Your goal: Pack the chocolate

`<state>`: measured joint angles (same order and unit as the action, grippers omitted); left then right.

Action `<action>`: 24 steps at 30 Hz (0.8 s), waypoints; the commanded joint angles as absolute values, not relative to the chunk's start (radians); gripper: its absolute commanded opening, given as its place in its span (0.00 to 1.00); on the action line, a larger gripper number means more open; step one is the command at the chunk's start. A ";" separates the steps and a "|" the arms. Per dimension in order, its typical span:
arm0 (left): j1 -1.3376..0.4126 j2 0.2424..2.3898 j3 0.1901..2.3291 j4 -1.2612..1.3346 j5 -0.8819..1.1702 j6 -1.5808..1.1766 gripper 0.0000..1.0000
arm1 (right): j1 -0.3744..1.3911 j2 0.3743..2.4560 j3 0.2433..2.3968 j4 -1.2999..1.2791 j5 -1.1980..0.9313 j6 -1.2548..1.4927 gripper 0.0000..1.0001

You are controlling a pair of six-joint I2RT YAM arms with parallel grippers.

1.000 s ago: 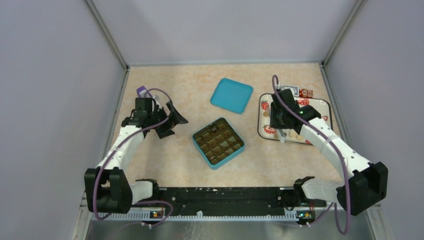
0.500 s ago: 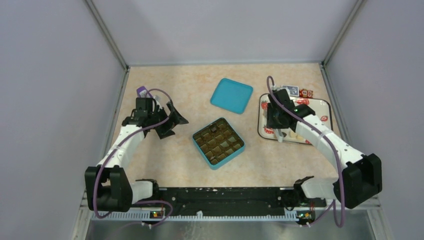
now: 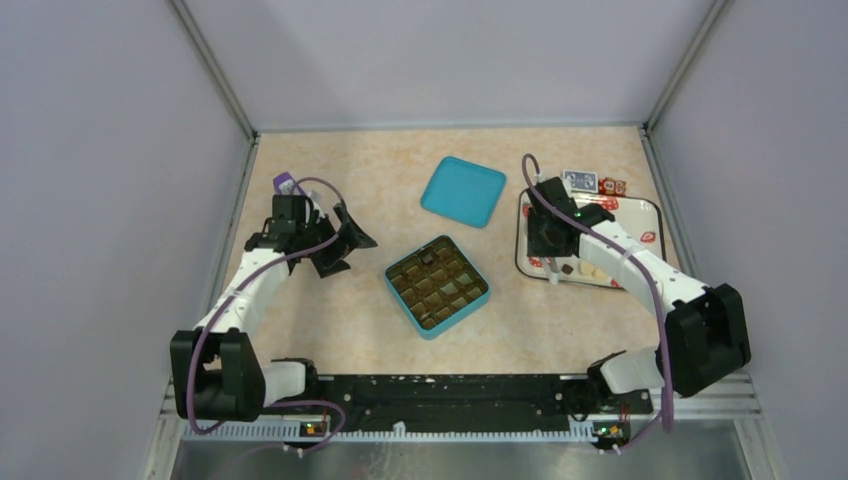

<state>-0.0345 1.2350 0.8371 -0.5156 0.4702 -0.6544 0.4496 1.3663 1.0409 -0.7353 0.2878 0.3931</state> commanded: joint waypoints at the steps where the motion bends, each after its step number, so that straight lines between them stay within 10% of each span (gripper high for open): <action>1: -0.031 1.237 0.855 -0.468 0.472 -0.645 0.97 | 0.443 1.375 1.061 -0.688 0.317 0.394 0.43; 24: -0.031 1.247 0.847 -0.454 0.484 -0.639 0.97 | 0.444 1.351 1.094 -0.730 0.351 0.415 0.28</action>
